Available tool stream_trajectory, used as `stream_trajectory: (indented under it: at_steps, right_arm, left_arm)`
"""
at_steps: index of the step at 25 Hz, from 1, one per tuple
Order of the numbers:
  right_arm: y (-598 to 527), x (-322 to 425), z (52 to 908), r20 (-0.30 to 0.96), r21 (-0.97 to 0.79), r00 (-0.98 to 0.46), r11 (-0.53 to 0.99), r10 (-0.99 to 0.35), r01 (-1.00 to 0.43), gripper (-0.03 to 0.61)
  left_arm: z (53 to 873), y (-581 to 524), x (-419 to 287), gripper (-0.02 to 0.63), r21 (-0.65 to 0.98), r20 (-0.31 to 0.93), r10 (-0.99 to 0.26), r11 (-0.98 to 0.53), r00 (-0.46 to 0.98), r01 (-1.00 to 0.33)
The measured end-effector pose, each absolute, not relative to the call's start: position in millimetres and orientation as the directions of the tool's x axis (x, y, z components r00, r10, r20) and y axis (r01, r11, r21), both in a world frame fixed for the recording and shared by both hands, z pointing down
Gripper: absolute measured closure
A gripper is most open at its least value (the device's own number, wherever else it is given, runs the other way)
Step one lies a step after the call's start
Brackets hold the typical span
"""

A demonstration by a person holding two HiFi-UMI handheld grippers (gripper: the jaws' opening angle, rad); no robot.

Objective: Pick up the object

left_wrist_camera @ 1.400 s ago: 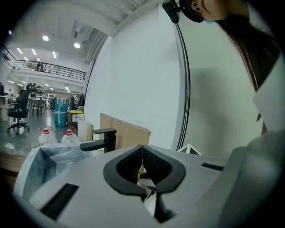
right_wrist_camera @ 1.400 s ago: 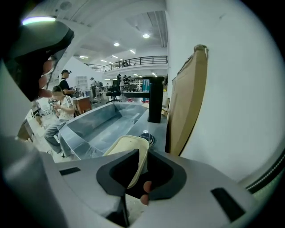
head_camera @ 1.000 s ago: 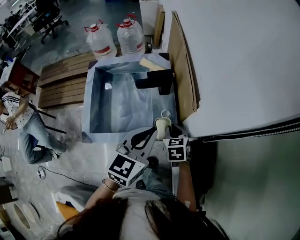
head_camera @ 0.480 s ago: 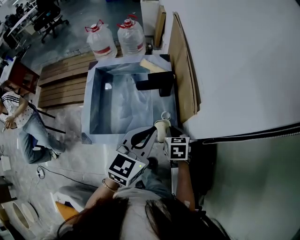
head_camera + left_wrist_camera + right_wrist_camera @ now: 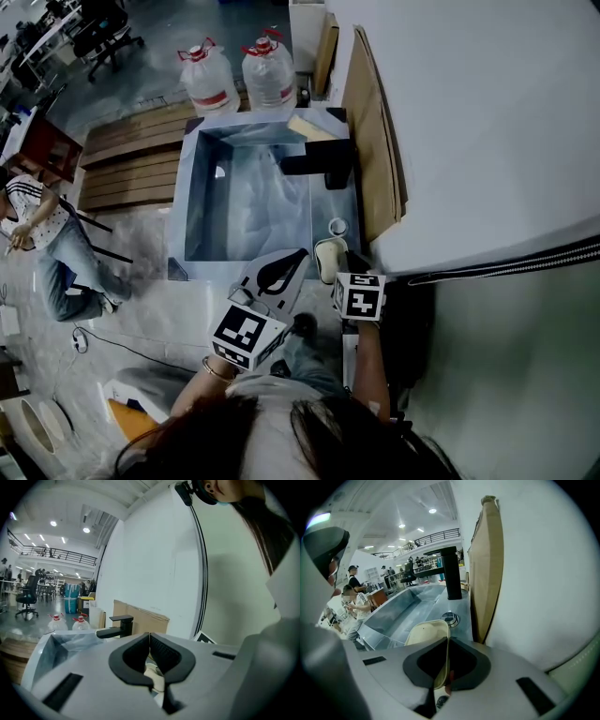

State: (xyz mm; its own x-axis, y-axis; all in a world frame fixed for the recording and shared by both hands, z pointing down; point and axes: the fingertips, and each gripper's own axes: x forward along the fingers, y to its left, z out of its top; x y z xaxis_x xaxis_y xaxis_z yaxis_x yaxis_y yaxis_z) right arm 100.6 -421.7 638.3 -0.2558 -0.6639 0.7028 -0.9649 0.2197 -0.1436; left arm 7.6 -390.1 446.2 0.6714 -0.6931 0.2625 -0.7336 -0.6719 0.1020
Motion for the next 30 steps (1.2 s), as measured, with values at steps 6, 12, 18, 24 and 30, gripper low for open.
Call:
stream_trajectory:
  at_steps: [6,12,18,24,30]
  right_arm:
    - [-409,101,624,0.684,-0.176,-0.258,0.188,-0.682,-0.966,0.545]
    - [-397,99,603,0.648,-0.181,-0.252,0.176,-0.718,-0.968,0.545]
    - [-385,95,582,0.607,-0.199,-0.254,0.164,-0.753,-0.966,0.545]
    - [-369,90,560,0.575,-0.206,-0.255,0.165,-0.778,-0.965,0.545]
    - [-353,82,537,0.539,-0.205,-0.260,0.174,-0.801,-0.963,0.545]
  left_arm:
    - [438,-375,-3,0.604,0.094,0.249,-0.706,-0.664,0.663,-0.742]
    - [428,-357,-14,0.604,0.079,0.227,-0.718,-0.660,0.658,-0.747]
    - [419,-339,-24,0.604,0.072,0.203,-0.728,-0.656,0.655,-0.752]
    - [411,-318,-35,0.604,0.069,0.176,-0.740,-0.648,0.649,-0.758]
    - [401,-300,-48,0.604,0.072,0.144,-0.758,-0.633,0.636,-0.771]
